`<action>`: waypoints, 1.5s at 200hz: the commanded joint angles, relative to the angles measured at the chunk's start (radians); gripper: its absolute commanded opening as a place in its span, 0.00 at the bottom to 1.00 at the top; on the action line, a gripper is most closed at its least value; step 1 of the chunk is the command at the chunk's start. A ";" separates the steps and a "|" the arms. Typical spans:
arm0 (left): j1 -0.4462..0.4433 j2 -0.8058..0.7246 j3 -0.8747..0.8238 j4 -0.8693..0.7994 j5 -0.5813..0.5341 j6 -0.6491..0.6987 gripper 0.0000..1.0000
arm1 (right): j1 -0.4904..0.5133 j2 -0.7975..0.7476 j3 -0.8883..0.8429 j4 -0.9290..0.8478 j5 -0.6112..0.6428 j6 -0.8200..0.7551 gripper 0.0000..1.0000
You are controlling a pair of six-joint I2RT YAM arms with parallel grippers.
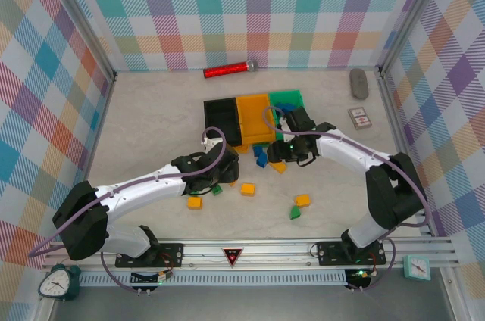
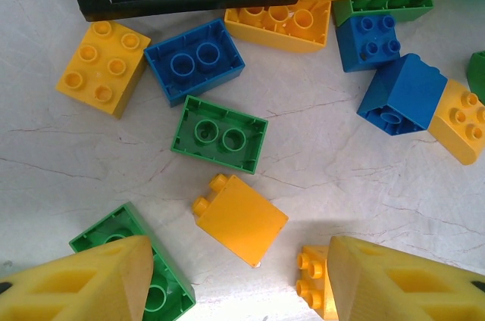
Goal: Sort the legos into containers by color
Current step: Pick up the lego from the center of the table.
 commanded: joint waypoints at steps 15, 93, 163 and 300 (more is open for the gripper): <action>-0.013 -0.004 0.012 -0.009 -0.005 -0.002 0.62 | 0.054 0.094 0.096 -0.043 0.047 -0.028 0.62; -0.013 -0.018 0.012 -0.025 -0.010 -0.006 0.62 | 0.138 0.274 0.285 -0.170 0.172 -0.073 0.62; -0.013 -0.043 -0.027 -0.024 -0.017 -0.025 0.62 | 0.157 0.347 0.331 -0.217 0.194 -0.075 0.63; -0.013 -0.037 -0.029 -0.016 -0.014 -0.031 0.62 | 0.175 0.318 0.303 -0.198 0.183 -0.066 0.49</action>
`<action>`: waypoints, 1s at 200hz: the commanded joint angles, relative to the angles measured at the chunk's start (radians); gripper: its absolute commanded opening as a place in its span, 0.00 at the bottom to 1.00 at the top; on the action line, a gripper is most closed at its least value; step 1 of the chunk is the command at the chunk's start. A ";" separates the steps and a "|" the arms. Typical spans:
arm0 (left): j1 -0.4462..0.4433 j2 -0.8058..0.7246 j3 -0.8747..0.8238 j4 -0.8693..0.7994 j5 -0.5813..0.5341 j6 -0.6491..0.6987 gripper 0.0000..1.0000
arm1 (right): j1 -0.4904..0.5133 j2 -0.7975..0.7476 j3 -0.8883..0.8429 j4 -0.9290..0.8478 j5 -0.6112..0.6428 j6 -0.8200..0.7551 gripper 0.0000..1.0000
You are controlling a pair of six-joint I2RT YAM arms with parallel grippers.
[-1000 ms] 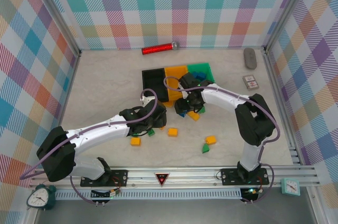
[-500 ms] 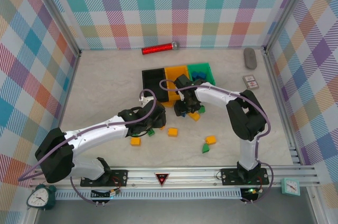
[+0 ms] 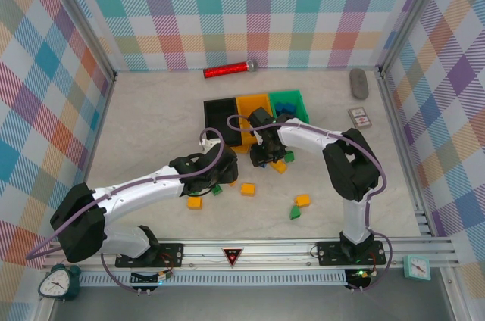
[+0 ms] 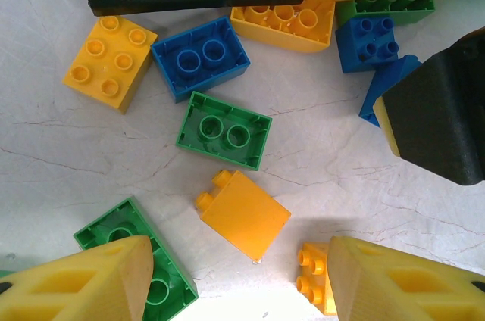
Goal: Sort the legos into containers by color
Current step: Pick up the lego from the center of the table, then place the lego in the container.
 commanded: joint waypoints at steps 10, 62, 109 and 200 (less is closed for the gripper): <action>-0.013 -0.016 -0.014 -0.012 -0.010 -0.012 0.62 | 0.012 -0.043 -0.024 -0.015 -0.007 -0.005 0.49; -0.013 -0.001 -0.013 -0.001 0.005 -0.014 0.62 | 0.012 -0.157 -0.068 0.009 0.021 0.014 0.48; -0.013 0.005 -0.008 -0.008 0.006 -0.014 0.62 | -0.009 -0.282 -0.066 0.028 0.104 0.006 0.49; -0.013 -0.033 -0.023 -0.025 0.007 -0.035 0.62 | -0.327 -0.180 0.098 0.100 -0.039 0.051 0.50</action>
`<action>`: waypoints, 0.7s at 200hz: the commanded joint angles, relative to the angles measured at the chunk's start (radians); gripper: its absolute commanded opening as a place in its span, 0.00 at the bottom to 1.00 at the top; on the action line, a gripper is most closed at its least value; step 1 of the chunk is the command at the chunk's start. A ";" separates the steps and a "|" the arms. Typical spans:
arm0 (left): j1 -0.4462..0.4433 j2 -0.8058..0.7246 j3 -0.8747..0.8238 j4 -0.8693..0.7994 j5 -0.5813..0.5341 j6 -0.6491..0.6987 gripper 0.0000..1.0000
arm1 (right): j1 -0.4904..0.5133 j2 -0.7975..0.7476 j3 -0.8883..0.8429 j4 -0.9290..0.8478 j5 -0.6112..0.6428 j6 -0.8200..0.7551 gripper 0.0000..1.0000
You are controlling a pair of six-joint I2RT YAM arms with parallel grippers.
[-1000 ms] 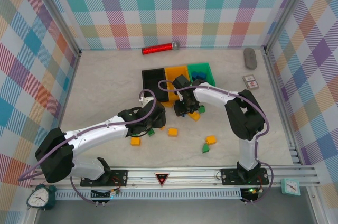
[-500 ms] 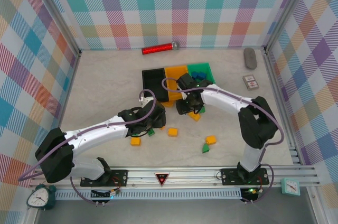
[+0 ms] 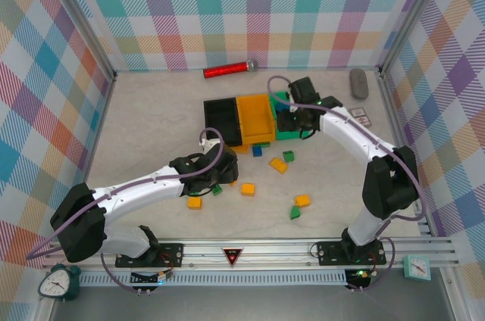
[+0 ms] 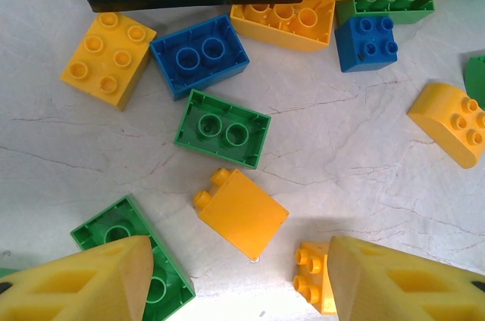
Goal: Sort the legos into containers by color
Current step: Place the lego in the container.
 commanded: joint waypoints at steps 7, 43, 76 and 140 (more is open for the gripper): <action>-0.014 -0.040 -0.024 -0.032 -0.001 -0.028 0.62 | -0.065 0.106 0.105 0.026 -0.080 0.034 0.50; -0.013 -0.082 -0.051 -0.039 -0.001 -0.048 0.62 | -0.111 0.231 0.225 0.013 -0.117 0.045 0.53; -0.013 -0.102 -0.059 -0.062 -0.014 -0.057 0.62 | -0.116 0.315 0.346 -0.028 -0.144 0.042 0.59; -0.013 -0.069 -0.037 -0.072 -0.030 -0.050 0.62 | -0.115 0.212 0.198 0.036 -0.243 0.000 0.64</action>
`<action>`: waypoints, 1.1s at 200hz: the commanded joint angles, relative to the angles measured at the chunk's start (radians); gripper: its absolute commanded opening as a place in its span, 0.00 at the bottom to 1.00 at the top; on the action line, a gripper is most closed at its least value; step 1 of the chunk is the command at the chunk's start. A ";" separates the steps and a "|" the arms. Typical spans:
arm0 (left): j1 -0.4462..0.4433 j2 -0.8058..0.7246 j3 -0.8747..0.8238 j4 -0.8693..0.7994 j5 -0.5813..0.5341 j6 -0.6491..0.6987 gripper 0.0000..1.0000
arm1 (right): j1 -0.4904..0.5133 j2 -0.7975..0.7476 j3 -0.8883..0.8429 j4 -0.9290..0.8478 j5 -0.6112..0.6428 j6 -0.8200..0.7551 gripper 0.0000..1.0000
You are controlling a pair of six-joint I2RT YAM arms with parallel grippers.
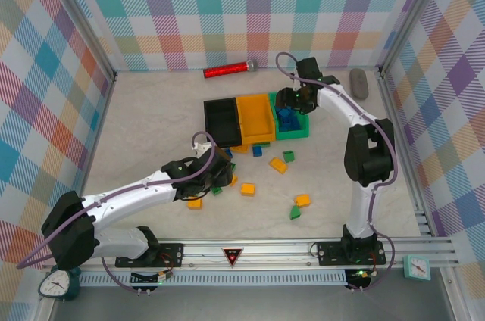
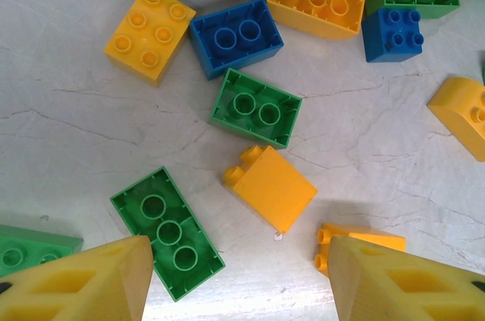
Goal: Sort the legos into containers by color
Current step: Place the lego in the container, then pick up the lego from the center of the table.
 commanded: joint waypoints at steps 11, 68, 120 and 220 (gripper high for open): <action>-0.013 0.028 0.018 -0.019 -0.016 -0.005 0.62 | 0.001 -0.143 -0.156 0.037 -0.072 -0.031 0.64; -0.011 0.151 0.123 -0.062 -0.052 0.039 0.62 | 0.028 -0.424 -0.527 0.120 -0.067 -0.036 0.65; 0.042 0.259 0.207 -0.084 -0.017 0.081 0.62 | 0.030 -0.612 -0.783 0.167 0.019 -0.053 0.65; 0.152 0.453 0.348 -0.090 0.093 0.101 0.62 | 0.029 -0.681 -0.948 0.270 0.012 0.019 0.65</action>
